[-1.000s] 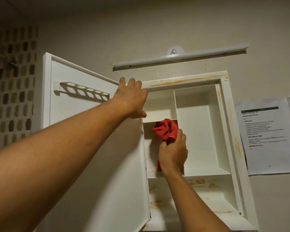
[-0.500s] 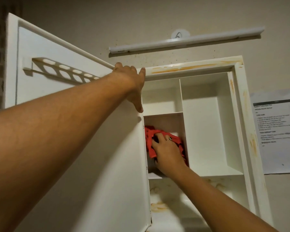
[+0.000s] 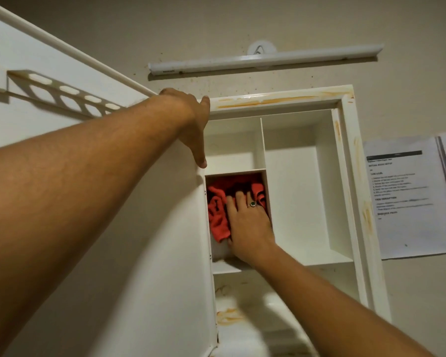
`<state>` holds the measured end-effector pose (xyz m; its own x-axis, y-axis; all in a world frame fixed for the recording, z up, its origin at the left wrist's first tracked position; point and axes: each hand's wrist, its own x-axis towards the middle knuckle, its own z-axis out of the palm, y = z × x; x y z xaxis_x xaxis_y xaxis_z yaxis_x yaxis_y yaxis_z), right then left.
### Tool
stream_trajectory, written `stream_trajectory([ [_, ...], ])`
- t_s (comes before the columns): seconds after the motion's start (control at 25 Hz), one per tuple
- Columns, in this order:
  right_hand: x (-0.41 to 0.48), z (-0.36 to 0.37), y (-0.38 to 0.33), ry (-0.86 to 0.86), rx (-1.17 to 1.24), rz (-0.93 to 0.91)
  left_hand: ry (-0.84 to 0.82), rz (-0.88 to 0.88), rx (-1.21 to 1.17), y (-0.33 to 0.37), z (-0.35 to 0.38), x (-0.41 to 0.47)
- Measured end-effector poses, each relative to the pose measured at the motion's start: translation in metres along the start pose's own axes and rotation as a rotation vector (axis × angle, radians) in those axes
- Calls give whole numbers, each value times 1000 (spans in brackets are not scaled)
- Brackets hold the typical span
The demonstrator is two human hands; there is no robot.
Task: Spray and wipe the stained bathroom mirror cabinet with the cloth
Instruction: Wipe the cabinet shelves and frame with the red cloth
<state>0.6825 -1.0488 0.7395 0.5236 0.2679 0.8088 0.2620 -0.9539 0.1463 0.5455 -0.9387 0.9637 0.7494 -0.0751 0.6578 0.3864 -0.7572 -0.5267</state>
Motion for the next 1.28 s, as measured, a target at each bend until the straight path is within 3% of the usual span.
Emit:
stream_trajectory([
  [0.08, 14, -7, -27, 21, 49, 103, 5, -4, 33, 1, 3, 2],
  [0.24, 5, 6, -7, -89, -136, -244, 37, 13, 27, -2, 2, -1],
  [0.44, 13, -5, -22, -14, -52, 3, 53, 8, 113, 4, 6, -3],
  [0.64, 12, -8, 10, -147, -276, -376, 87, 8, 92, 5, 7, -5],
  [0.96, 15, -15, -8, -23, -241, 45, 112, 26, 129, 1, 7, -7],
  [1.08, 33, -26, -16, 6, -121, 85, 107, 26, 122, 1, 7, -5],
  [1.28, 41, -26, -10, -50, -393, 10, 119, 16, 124, 1, 10, -4],
])
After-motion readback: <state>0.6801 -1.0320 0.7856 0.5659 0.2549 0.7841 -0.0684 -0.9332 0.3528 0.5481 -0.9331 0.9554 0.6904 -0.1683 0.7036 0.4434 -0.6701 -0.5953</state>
